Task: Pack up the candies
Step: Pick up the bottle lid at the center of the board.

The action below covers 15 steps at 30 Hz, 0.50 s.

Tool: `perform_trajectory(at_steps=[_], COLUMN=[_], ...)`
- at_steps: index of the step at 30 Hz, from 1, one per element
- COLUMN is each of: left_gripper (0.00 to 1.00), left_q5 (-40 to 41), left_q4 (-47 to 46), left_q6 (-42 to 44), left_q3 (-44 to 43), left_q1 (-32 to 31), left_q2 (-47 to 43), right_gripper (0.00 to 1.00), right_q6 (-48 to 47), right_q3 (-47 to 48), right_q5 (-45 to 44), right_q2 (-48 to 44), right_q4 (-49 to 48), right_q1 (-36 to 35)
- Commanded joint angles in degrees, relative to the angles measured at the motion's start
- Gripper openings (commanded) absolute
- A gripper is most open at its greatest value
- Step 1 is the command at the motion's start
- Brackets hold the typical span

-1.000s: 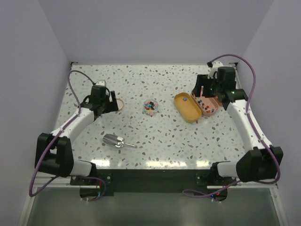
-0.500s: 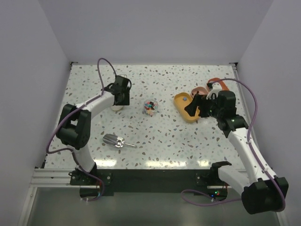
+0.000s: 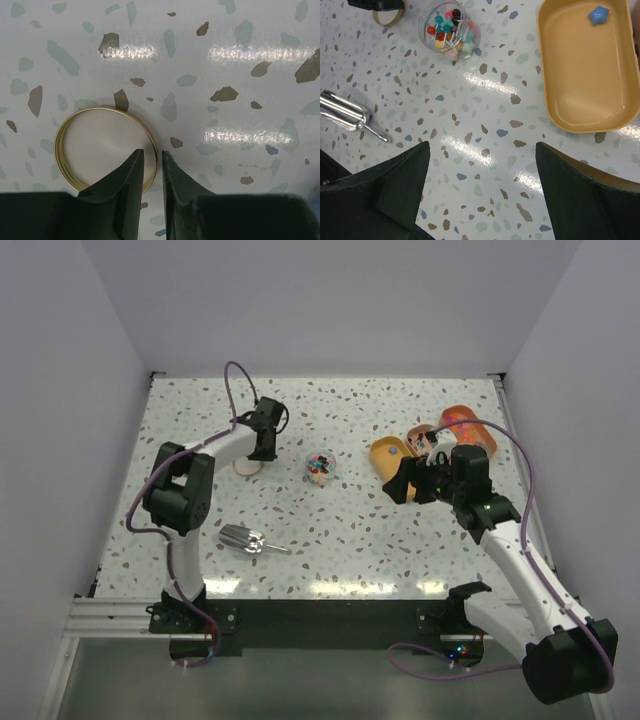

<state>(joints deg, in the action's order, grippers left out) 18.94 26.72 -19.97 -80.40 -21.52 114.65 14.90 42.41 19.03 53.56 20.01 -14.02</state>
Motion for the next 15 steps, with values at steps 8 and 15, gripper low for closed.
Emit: perform_trajectory(at_steps=[8,15], left_gripper=[0.17,0.00], left_q5=[0.2,-0.1], left_q4=[-0.4,-0.2], left_q6=[-1.0,-1.7], left_q3=[-2.1,-0.7], left_q1=[0.1,0.1], left_q2=[2.2,-0.6], right_gripper=[0.89,0.90], right_q6=[-1.3,-0.7], right_q3=[-1.5,-1.7], right_q5=[-0.1,2.8], right_q2=[-1.6,-0.9], right_q4=[-1.7,-3.7], right_q1=[-0.3,-0.3])
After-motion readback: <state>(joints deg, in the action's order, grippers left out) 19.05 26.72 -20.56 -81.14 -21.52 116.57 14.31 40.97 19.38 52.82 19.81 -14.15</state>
